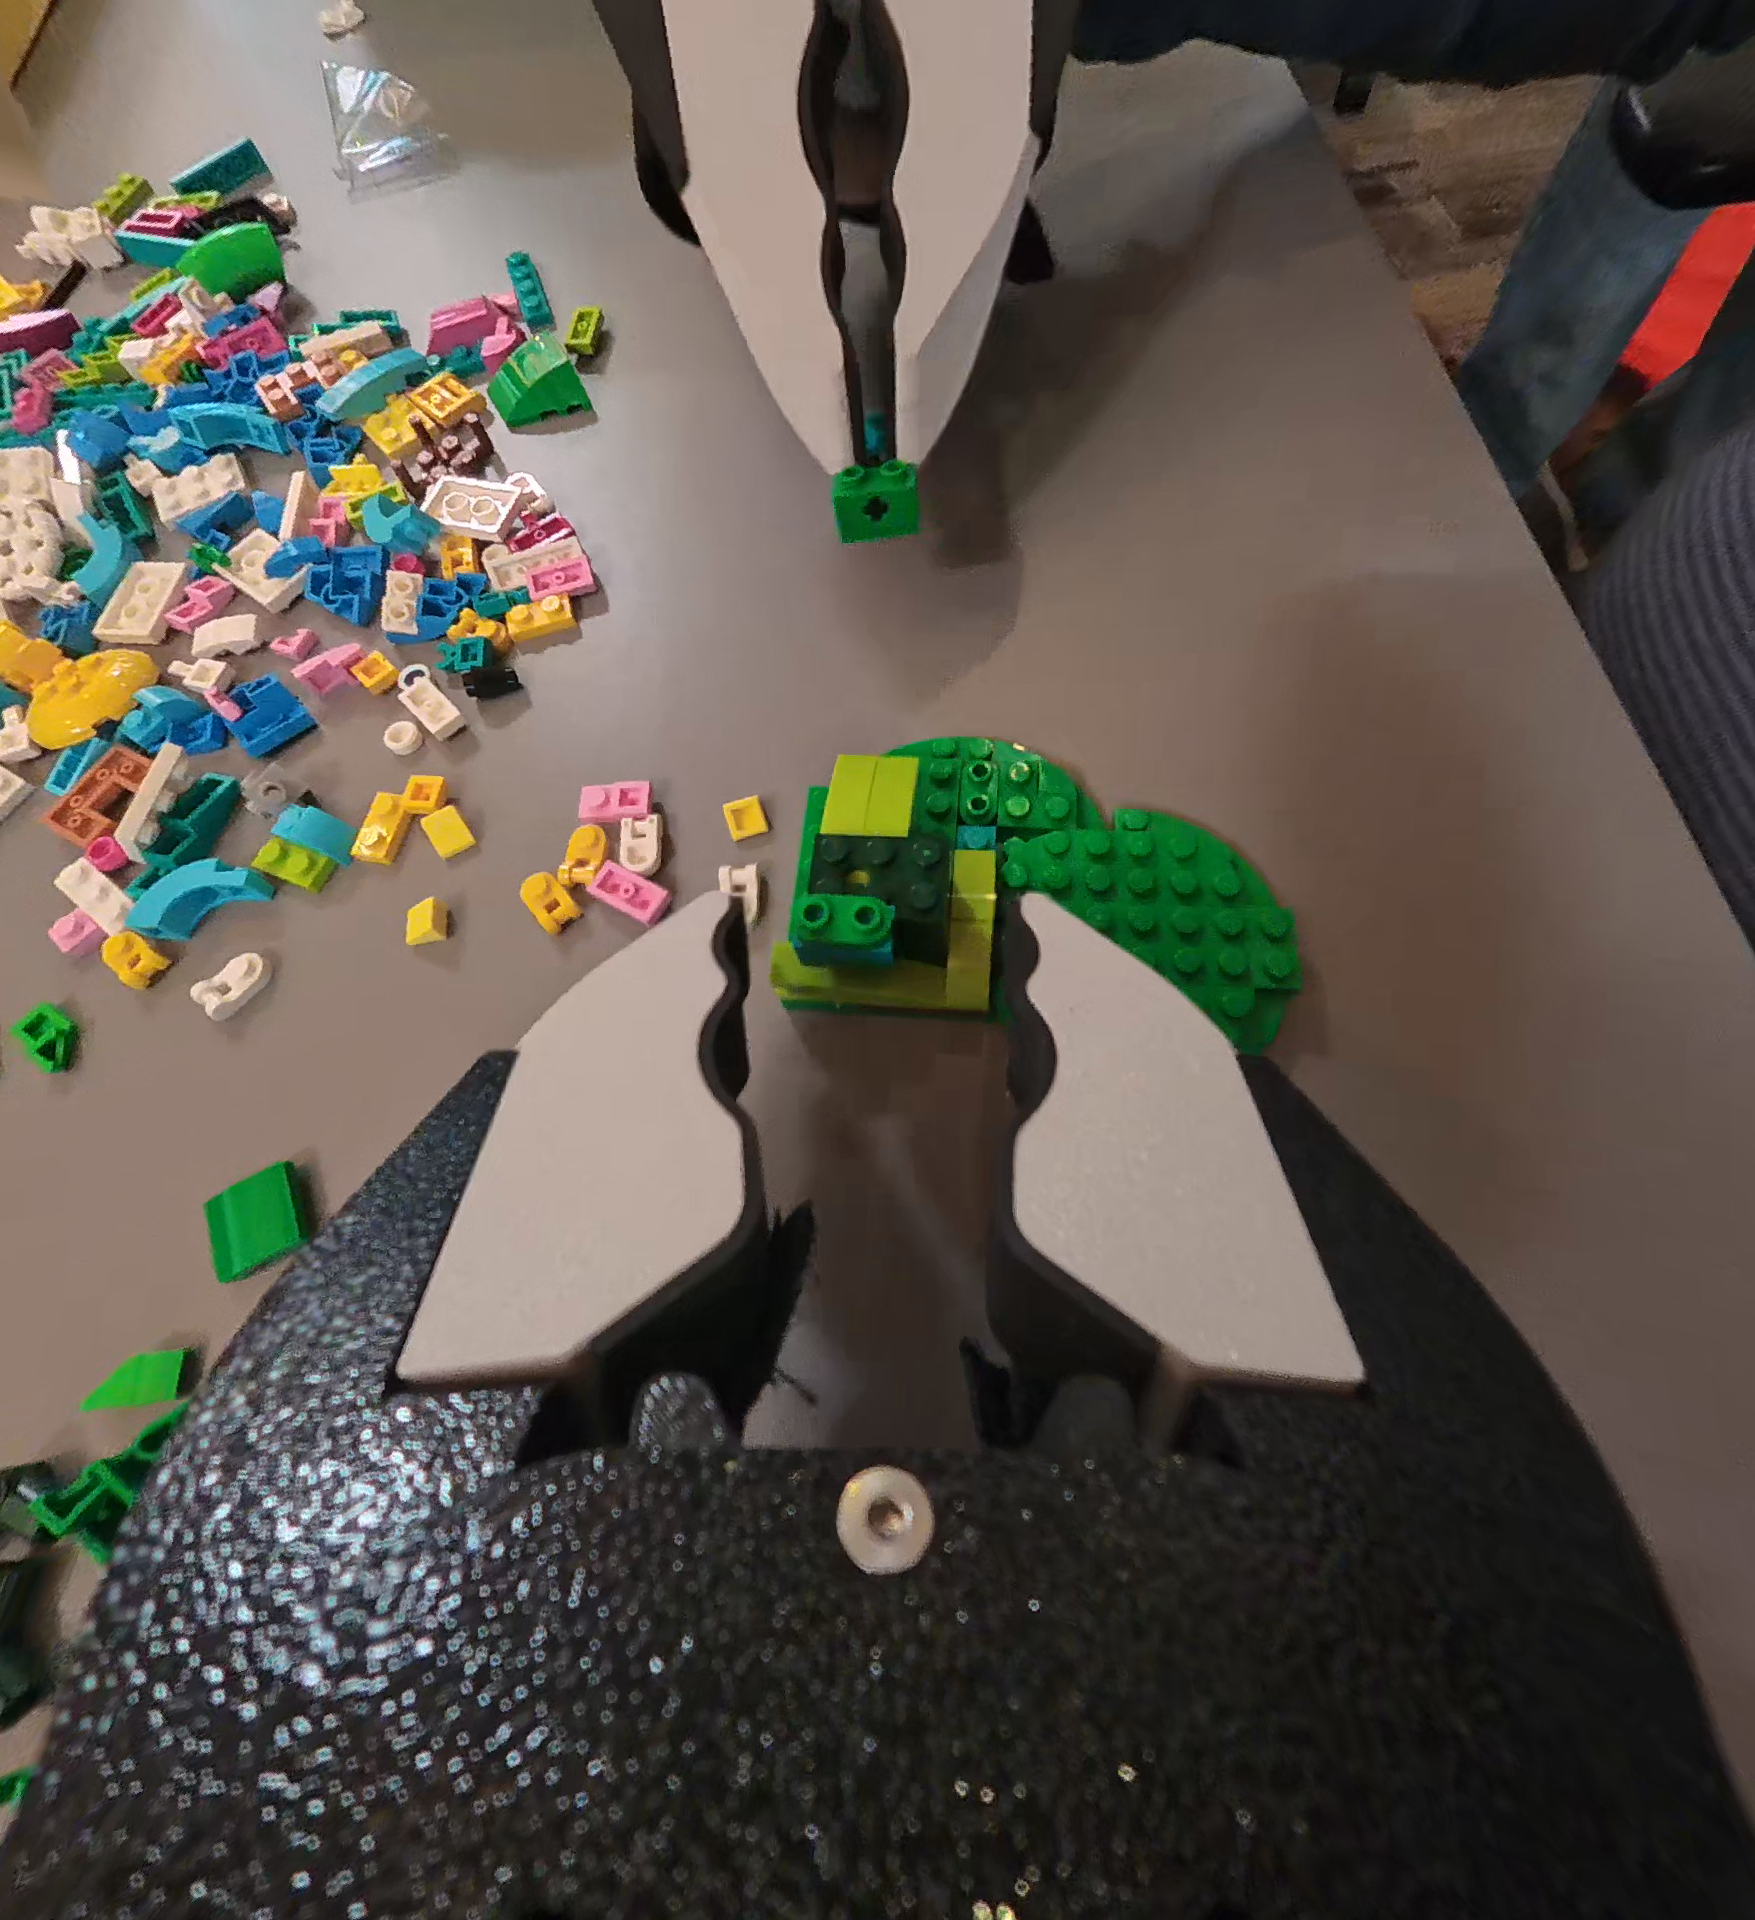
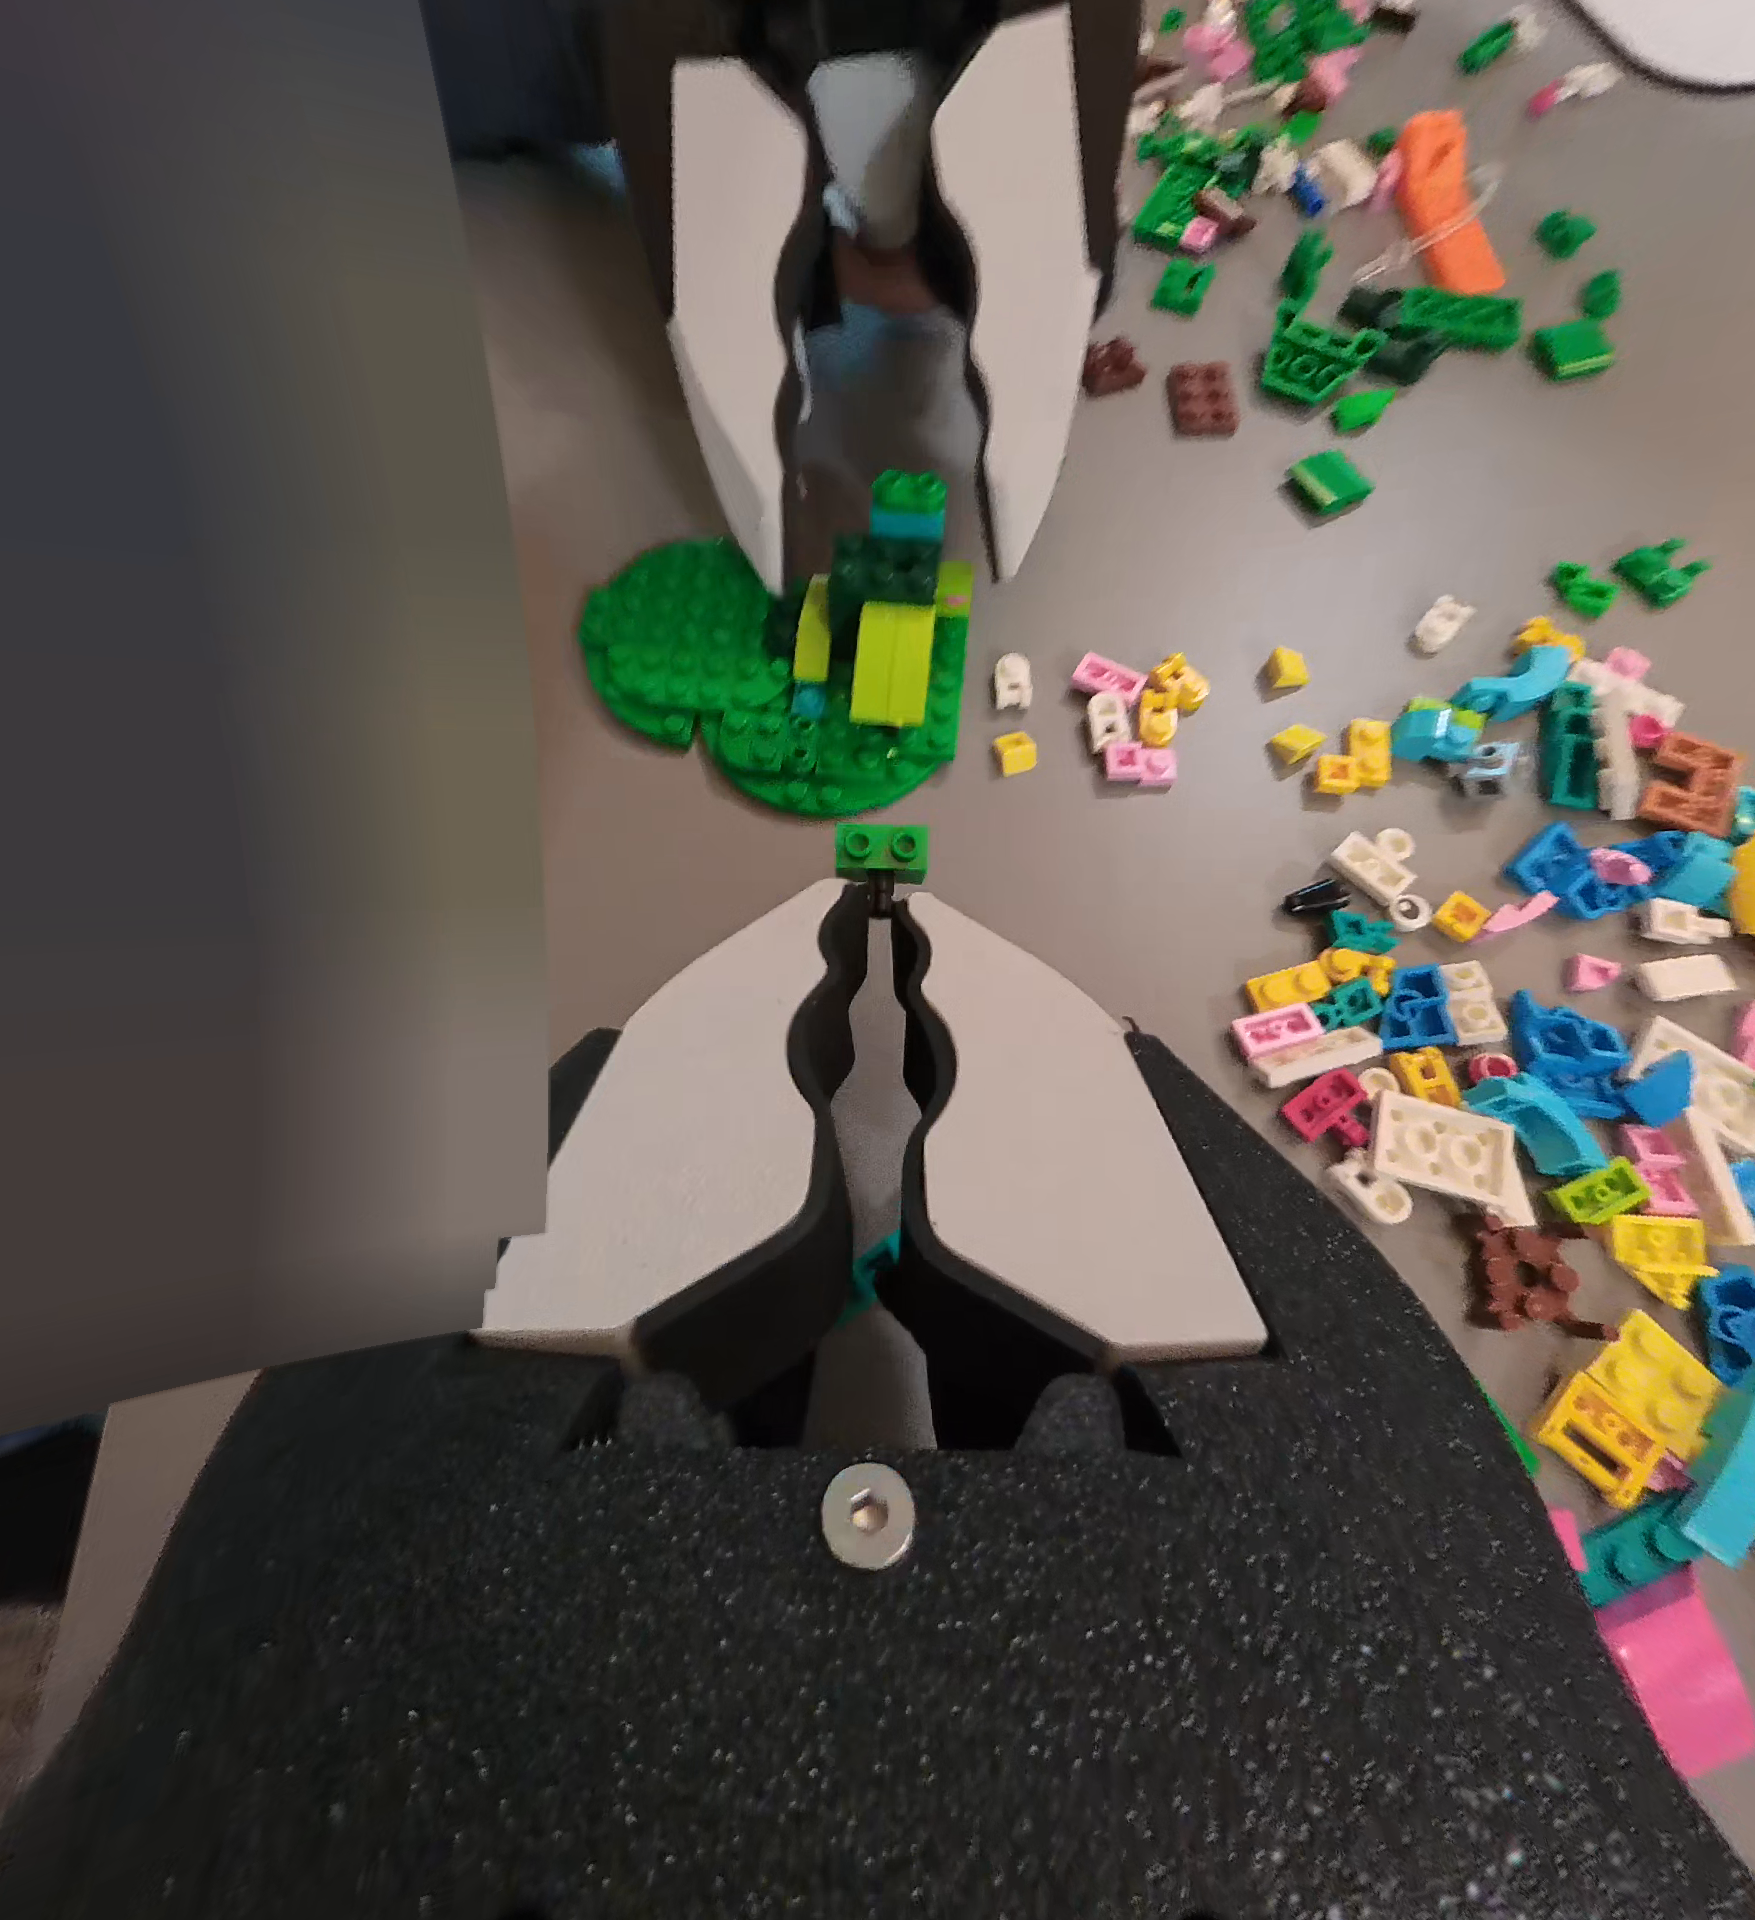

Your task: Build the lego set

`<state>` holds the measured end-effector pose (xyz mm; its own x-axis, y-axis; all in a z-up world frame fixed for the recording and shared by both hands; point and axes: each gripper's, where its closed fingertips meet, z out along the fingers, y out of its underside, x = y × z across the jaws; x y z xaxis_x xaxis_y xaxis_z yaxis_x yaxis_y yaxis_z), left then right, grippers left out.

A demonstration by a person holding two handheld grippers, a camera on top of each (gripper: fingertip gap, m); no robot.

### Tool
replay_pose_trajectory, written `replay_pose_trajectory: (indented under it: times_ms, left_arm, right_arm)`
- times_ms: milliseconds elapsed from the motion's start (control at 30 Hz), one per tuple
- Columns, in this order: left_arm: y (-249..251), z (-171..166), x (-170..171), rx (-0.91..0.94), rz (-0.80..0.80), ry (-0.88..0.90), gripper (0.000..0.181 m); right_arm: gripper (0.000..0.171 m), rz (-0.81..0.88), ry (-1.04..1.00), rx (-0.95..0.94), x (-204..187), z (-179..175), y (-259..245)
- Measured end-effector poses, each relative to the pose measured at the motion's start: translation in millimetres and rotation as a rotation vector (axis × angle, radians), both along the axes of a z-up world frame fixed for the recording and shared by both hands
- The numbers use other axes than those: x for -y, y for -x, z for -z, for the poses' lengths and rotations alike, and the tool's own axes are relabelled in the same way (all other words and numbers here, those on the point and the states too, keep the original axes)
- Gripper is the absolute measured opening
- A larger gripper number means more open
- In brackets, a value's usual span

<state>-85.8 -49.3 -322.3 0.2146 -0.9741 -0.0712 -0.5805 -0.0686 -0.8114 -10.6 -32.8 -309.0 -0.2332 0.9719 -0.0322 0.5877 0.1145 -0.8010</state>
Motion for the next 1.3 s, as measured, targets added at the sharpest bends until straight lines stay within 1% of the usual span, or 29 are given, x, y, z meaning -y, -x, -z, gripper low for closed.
replay_pose_trajectory:
  times_ms: [133,267,367,400,433,600,667,733,833,900,967,1033,1100,1167,1233,1300]
  left_arm:
    - [-4.1,4.7,-0.6,-0.021,0.008,0.014,0.042]
    - [-6.3,4.4,-2.2,-0.008,-0.001,0.017,0.036]
    - [-6.3,3.6,-5.5,0.009,-0.025,0.020,0.034]
    - [-6.0,1.8,-6.5,0.021,-0.030,0.015,0.027]
    - [-5.3,-0.7,-8.6,0.035,-0.041,0.001,0.026]
    - [-2.7,-2.1,-11.2,0.039,-0.053,-0.022,0.025]
    - [-2.8,-7.8,-14.7,0.052,-0.063,-0.072,0.026]
    - [-3.6,-23.1,-20.4,0.099,-0.076,-0.155,0.026]
    - [1.7,-51.9,-36.6,0.198,-0.150,-0.264,0.026]
    - [7.3,-61.3,-42.5,0.266,-0.171,-0.284,0.026]
    - [13.6,-63.7,-49.3,0.334,-0.223,-0.289,0.026]
    - [19.1,-65.4,-52.0,0.395,-0.268,-0.316,0.025]
    - [20.9,-71.8,-48.8,0.426,-0.265,-0.332,0.025]
    - [23.0,-79.8,-45.5,0.495,-0.266,-0.307,0.025]
    - [24.9,-83.9,-41.8,0.566,-0.254,-0.274,0.025]
    - [26.2,-86.0,-40.1,0.584,-0.237,-0.278,0.025]
  right_arm:
    - [0.004,0.039,-0.005,-0.035,2.7,-10.3,11.7]
    - [0.004,0.039,-0.016,-0.036,6.2,-17.0,21.1]
    - [0.004,0.015,-0.024,-0.035,7.1,-24.8,28.1]
    - [0.004,0.005,-0.029,-0.034,6.7,-28.2,30.5]
    - [0.004,-0.010,-0.034,-0.032,6.5,-31.8,32.9]
    - [0.004,-0.068,-0.082,-0.004,-3.1,-50.6,46.6]
    - [0.004,-0.086,-0.121,0.015,-10.9,-61.5,53.0]
    - [0.003,-0.094,-0.162,0.011,-20.5,-79.2,60.5]
    - [0.004,-0.100,-0.189,-0.042,-30.8,-111.9,72.7]
    - [0.003,-0.096,-0.200,-0.091,-35.4,-129.6,79.7]
    - [0.003,-0.083,-0.213,-0.138,-37.9,-142.5,84.2]
    - [0.004,-0.081,-0.243,-0.164,-39.7,-151.4,85.9]
    - [0.003,-0.094,-0.253,-0.184,-40.0,-158.3,87.0]
    - [0.003,-0.137,-0.221,-0.227,-35.5,-163.2,89.4]
    - [0.003,-0.147,-0.199,-0.226,-36.8,-160.6,89.9]
    - [0.004,-0.137,-0.203,-0.209,-40.3,-155.6,89.2]
